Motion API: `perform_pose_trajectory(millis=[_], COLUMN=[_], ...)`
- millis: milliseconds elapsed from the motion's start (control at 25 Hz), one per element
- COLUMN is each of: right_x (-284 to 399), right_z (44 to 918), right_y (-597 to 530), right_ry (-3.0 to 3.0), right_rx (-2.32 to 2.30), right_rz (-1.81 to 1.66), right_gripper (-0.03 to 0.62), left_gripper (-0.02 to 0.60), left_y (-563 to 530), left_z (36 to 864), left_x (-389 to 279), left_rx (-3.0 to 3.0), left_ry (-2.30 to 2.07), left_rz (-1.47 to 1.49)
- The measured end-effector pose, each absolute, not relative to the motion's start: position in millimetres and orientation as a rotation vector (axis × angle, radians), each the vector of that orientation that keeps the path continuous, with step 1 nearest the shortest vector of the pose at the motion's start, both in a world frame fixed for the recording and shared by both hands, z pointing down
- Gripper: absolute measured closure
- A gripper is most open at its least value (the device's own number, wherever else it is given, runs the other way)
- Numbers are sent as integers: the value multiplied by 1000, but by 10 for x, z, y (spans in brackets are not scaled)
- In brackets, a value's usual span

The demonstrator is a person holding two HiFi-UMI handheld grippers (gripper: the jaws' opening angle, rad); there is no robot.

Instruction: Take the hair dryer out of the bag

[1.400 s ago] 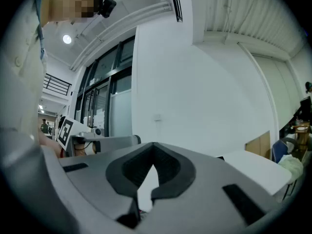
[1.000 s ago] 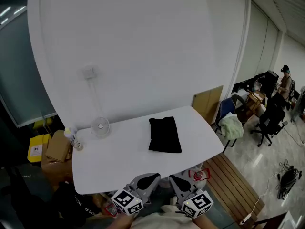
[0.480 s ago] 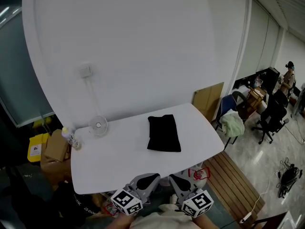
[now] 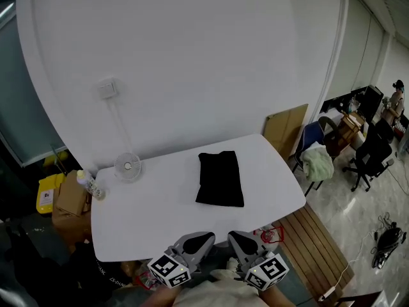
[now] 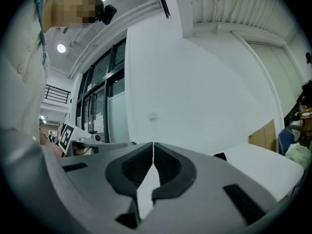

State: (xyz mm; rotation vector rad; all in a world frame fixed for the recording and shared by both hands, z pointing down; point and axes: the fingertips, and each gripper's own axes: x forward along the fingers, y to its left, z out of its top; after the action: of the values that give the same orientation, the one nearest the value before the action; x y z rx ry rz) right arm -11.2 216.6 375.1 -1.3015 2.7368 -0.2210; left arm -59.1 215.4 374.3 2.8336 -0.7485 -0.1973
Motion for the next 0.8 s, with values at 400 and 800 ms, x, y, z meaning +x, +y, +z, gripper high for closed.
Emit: perform_pose_trajectory(millis=[400,800], right_x=[302,686], right_z=[3829,3819], right_y=[1406,797], right_ry=[2778,2839], right_rx=[-1244,-1155], right_rz=[-242,-287], right_gripper=[576,576], left_gripper=[571,571], left_y=[1458,912], left_z=[3852,3809], left_x=[-255,61], left_rx=[2783,2755], left_ry=[-786,-887], left_rz=[-206,-175])
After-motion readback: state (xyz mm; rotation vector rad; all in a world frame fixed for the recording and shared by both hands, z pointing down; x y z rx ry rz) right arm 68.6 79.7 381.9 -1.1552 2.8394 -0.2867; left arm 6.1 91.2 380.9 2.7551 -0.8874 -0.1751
